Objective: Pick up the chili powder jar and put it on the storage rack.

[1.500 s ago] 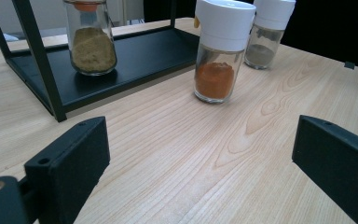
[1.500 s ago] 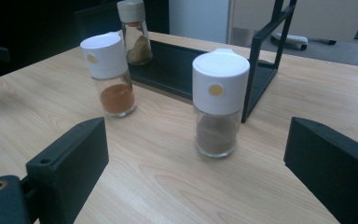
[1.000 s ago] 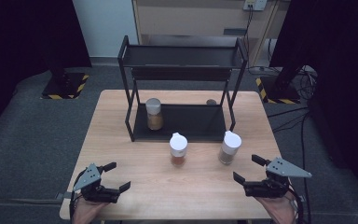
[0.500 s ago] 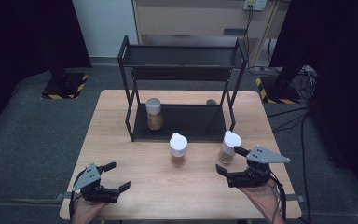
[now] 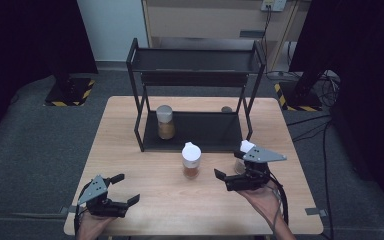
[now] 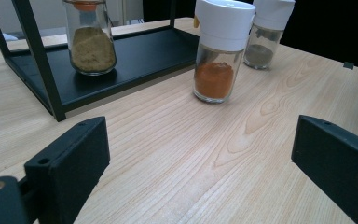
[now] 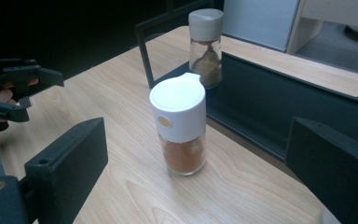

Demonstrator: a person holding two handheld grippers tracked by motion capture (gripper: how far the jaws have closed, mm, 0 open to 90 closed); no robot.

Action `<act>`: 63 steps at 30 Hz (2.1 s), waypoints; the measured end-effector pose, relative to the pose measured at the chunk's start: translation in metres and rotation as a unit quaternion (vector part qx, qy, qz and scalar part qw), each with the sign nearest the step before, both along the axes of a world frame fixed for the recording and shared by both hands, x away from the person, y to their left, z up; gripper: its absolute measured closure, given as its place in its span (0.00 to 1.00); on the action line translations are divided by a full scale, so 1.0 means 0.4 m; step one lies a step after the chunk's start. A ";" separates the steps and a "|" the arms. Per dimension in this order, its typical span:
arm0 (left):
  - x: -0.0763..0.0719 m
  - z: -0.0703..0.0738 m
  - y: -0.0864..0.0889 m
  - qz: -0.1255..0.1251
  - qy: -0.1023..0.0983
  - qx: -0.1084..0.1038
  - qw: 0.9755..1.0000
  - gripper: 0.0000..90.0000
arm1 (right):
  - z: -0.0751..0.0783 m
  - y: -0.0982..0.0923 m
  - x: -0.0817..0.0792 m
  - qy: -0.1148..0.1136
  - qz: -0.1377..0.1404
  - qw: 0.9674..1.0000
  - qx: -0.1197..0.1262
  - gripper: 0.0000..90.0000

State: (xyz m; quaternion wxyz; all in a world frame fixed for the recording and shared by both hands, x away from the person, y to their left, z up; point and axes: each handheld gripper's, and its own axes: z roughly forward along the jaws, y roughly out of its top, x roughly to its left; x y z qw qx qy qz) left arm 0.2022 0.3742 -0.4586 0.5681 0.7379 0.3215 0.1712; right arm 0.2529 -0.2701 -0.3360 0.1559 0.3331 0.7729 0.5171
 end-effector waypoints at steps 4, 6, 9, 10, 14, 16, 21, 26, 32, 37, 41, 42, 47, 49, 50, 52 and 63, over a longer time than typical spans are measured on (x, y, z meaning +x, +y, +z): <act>0.000 -0.001 0.001 0.000 0.000 -0.002 1.000 0.04 | 0.001 0.022 0.018 0.003 0.004 1.000 -0.001 0.07; 0.000 -0.002 0.002 0.000 0.000 -0.003 1.000 0.04 | 0.003 0.034 0.025 0.002 0.005 1.000 -0.004 0.07; 0.000 -0.002 0.002 0.000 0.000 -0.003 1.000 0.04 | 0.005 0.051 0.036 0.005 0.007 1.000 -0.007 0.07; 0.001 -0.002 0.002 -0.001 0.000 -0.003 1.000 0.04 | 0.005 0.057 0.041 0.006 0.008 1.000 -0.008 0.07; 0.001 -0.002 0.003 -0.001 0.000 -0.004 1.000 0.04 | 0.005 0.083 0.060 0.010 0.011 1.000 -0.011 0.07; 0.001 -0.002 0.004 0.000 0.000 -0.004 1.000 0.04 | 0.005 0.095 0.070 0.012 0.013 1.000 -0.012 0.07; 0.000 -0.002 0.004 -0.001 0.000 -0.004 1.000 0.04 | 0.004 0.122 0.093 0.018 0.015 1.000 -0.015 0.07; 0.000 -0.002 0.005 -0.001 0.000 -0.005 1.000 0.04 | -0.005 0.150 0.114 0.026 0.017 0.999 -0.027 0.07; 0.001 -0.004 0.006 0.000 0.001 -0.008 1.000 0.04 | -0.013 0.174 0.135 0.034 0.018 0.999 -0.034 0.07; 0.001 -0.004 0.006 0.000 0.001 -0.008 1.000 0.04 | -0.021 0.205 0.152 0.037 0.018 0.998 -0.044 0.08; 0.001 -0.005 0.008 0.000 0.002 -0.010 1.000 0.04 | -0.031 0.228 0.167 0.042 0.018 0.998 -0.051 0.08; 0.001 -0.006 0.008 0.000 0.002 -0.010 1.000 0.04 | -0.034 0.234 0.170 0.042 0.017 0.998 -0.053 0.08; 0.002 -0.005 0.009 -0.001 0.002 -0.010 1.000 0.04 | -0.047 0.256 0.179 0.047 0.012 0.997 -0.060 0.09; 0.002 -0.006 0.009 -0.001 0.003 -0.011 1.000 0.04 | -0.052 0.265 0.179 0.045 0.010 0.997 -0.067 0.10; 0.002 -0.006 0.009 -0.001 0.003 -0.011 1.000 0.04 | -0.055 0.270 0.177 0.042 0.006 0.997 -0.070 0.10; 0.002 -0.006 0.010 -0.001 0.002 -0.011 1.000 0.04 | -0.059 0.279 0.177 0.041 0.002 0.996 -0.075 0.11; 0.003 -0.007 0.011 -0.002 0.002 -0.012 1.000 0.04 | -0.086 0.330 0.177 0.039 -0.020 0.994 -0.098 0.19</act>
